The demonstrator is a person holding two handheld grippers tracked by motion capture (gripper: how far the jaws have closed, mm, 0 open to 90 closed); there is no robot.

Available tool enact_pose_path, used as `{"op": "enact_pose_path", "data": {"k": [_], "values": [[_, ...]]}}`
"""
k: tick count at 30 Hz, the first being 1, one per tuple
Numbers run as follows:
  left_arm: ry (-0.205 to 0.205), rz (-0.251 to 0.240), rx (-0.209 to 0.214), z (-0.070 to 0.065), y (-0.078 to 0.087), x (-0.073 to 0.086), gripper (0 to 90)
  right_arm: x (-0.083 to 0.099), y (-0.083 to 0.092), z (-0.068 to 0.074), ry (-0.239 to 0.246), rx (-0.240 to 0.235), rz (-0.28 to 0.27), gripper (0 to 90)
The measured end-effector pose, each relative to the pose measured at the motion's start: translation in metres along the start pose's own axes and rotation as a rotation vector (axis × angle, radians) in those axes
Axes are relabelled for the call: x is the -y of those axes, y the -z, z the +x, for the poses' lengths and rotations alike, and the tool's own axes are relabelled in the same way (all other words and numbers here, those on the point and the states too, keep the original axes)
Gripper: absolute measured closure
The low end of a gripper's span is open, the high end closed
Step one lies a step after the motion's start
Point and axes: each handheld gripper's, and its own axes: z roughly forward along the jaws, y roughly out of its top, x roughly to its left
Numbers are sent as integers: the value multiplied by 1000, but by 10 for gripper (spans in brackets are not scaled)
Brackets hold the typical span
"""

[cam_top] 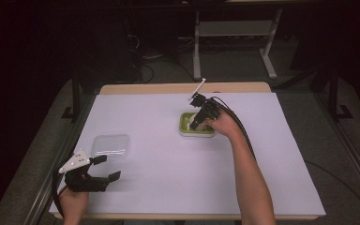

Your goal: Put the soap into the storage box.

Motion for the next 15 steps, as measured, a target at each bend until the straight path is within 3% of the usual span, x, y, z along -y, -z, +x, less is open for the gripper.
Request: {"op": "enact_pose_path", "data": {"k": [15], "values": [[2,-2,0,0,0,0,130,0,1,0,3,-1,-4,220]]}}
